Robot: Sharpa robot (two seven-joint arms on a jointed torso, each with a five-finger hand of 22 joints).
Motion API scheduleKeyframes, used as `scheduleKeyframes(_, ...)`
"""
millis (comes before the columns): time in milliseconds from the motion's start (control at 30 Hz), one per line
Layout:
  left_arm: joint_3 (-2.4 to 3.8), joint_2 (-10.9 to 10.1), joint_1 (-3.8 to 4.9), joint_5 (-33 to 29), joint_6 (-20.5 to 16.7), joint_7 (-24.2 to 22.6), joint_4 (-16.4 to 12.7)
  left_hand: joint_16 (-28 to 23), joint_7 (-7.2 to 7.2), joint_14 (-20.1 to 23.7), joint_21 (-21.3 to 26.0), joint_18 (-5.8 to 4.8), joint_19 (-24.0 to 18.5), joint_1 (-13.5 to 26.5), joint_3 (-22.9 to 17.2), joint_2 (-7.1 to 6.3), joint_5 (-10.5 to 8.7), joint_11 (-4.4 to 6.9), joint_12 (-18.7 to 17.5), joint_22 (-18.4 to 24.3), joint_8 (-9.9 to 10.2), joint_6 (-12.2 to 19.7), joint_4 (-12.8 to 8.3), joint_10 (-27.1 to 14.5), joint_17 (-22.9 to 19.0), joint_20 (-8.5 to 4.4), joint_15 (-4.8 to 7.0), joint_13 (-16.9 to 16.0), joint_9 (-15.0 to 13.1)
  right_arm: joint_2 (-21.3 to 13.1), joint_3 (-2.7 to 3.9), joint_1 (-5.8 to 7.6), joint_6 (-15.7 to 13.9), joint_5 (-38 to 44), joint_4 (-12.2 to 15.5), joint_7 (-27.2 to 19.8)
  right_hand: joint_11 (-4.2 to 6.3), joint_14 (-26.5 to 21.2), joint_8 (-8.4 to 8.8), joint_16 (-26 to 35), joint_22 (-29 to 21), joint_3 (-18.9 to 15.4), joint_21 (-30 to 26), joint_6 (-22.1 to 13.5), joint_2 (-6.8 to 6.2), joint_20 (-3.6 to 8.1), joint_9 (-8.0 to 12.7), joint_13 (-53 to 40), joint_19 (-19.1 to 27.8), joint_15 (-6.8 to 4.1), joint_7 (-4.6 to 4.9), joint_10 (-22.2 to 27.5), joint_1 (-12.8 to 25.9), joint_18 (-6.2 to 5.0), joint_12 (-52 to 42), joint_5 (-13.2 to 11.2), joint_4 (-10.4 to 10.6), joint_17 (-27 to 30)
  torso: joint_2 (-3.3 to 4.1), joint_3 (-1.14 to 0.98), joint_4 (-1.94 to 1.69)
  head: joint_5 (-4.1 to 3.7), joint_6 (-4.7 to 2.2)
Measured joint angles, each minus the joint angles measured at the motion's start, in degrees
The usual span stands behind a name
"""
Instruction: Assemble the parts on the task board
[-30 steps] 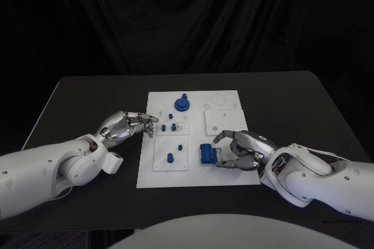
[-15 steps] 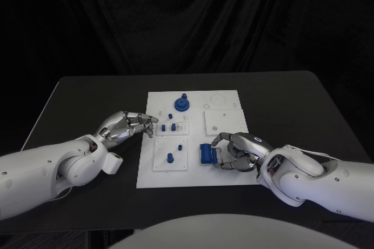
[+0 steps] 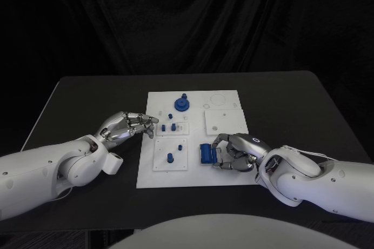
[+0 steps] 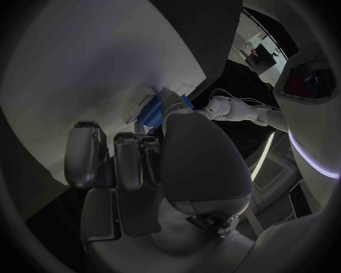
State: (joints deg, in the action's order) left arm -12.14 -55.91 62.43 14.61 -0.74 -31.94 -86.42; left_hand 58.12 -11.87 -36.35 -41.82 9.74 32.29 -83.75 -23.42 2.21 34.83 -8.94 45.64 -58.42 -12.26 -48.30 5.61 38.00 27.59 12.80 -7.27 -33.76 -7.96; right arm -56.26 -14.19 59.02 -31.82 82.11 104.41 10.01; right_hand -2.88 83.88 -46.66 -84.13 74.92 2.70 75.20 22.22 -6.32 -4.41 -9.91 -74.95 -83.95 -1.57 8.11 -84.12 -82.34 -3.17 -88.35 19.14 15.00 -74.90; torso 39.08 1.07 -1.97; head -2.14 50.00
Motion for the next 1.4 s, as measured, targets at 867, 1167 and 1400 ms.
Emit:
scheduleKeyframes(867,0.0,0.0,-0.3,0.0,0.2,0.2,0.0,0.0,0.0,0.0,0.0,0.0,0.0,-0.2,0.1,0.21,0.0,0.0,0.0,0.0,0.0,0.0,0.1,0.0,-0.2,0.0,0.0,0.2,0.0,-1.0,-0.01,-0.2,-1.2,0.5,1.3,-0.4,0.0,0.0,-5.22,0.0,0.0,1.3,-0.2,2.1,0.24,0.0,-0.8,0.0,0.0,0.0,0.02,0.0,-0.5,0.02,0.0,11.9,-2.0,0.0,-0.02,0.0,0.02,0.13,0.0)
scheduleKeyframes(1167,0.0,-0.1,-0.36,0.0,0.3,0.2,0.1,0.0,0.0,0.0,0.0,0.0,0.0,-0.3,0.2,0.26,0.0,0.0,0.0,0.0,0.0,0.0,0.2,0.0,-0.3,0.0,0.0,0.3,0.0,-2.8,-0.01,-0.21,-2.8,0.6,2.6,-0.8,0.0,0.0,-5.32,0.0,0.0,1.4,-0.2,2.2,0.71,0.0,-0.8,0.0,0.0,0.0,0.09,0.0,0.0,0.02,0.0,12.3,-1.9,0.0,-0.02,0.0,0.03,0.16,0.0)
scheduleKeyframes(1400,0.0,-0.1,-0.39,0.0,0.3,0.2,0.1,0.0,0.0,0.0,0.0,0.0,0.0,-0.3,0.2,0.26,0.0,0.0,0.0,0.0,0.0,0.0,0.2,0.0,-0.3,0.0,0.0,0.3,0.0,-3.6,-0.01,-0.21,-3.1,0.6,2.8,-0.8,0.0,0.0,-5.32,0.0,0.0,1.4,-0.2,2.2,0.69,0.0,-0.8,0.0,0.0,0.0,0.08,0.0,0.3,0.03,0.0,12.3,-1.9,0.0,-0.04,-0.01,0.05,0.22,0.0)
